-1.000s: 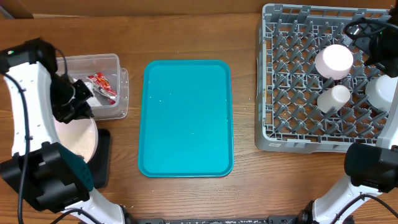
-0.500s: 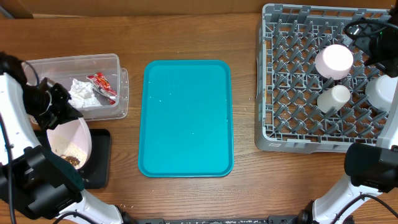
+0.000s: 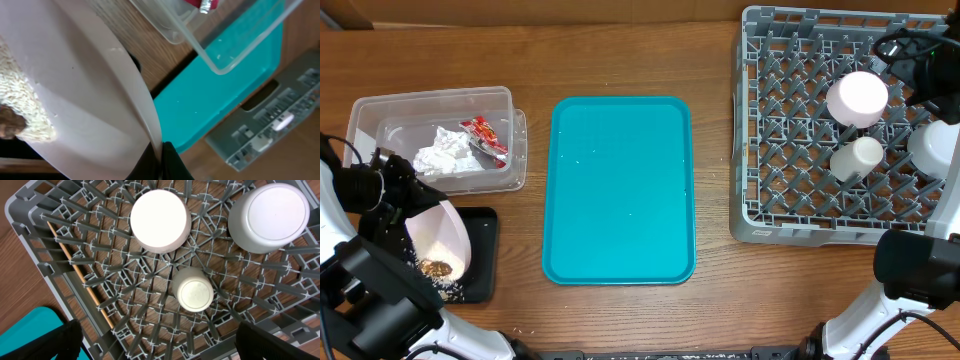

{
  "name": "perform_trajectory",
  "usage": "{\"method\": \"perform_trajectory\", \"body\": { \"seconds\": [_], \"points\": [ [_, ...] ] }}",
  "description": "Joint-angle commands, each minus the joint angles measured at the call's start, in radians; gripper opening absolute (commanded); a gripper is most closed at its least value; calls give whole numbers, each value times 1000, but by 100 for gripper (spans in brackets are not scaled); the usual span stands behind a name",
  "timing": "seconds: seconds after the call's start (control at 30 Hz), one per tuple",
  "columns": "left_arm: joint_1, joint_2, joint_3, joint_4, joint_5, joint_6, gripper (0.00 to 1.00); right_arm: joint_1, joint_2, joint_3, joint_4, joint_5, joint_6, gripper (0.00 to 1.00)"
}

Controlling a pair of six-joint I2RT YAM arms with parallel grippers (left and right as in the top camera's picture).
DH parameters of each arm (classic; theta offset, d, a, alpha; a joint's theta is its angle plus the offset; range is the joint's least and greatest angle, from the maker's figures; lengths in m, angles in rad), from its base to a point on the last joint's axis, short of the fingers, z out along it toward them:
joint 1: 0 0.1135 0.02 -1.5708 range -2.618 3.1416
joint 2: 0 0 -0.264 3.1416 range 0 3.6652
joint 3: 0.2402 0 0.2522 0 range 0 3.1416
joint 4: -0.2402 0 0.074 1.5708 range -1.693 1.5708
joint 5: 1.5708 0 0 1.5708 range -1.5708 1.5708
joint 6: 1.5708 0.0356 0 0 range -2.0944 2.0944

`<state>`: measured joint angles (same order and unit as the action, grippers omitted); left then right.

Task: Sort waste into correct bins and load items into the dishwasher
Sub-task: 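Tilt the plate to dump rice and scraps onto the black tray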

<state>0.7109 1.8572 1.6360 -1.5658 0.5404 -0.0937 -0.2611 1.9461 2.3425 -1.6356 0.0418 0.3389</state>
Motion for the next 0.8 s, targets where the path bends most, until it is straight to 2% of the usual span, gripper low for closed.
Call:
{"method": "perform_trajectory", "body": {
  "seconds": [0.0, 0.1, 0.27, 0.43, 0.67, 0.77],
  "points": [
    [30, -36, 2, -8, 82, 54, 4, 2, -20, 19, 3, 10, -6, 100],
    [61, -36, 2, -13, 93, 56, 4, 2, -20, 19, 3, 10, -6, 100],
    [133, -36, 2, -59, 237, 163, 4, 2, -20, 19, 3, 10, -6, 100],
    [209, -36, 2, -88, 254, 172, 4, 2, -20, 19, 3, 10, -6, 100],
    [280, -36, 2, -125, 410, 297, 4, 2, -20, 19, 3, 10, -6, 100],
    [291, -36, 2, -125, 429, 307, 4, 2, -20, 19, 3, 10, -6, 100]
  ]
}}
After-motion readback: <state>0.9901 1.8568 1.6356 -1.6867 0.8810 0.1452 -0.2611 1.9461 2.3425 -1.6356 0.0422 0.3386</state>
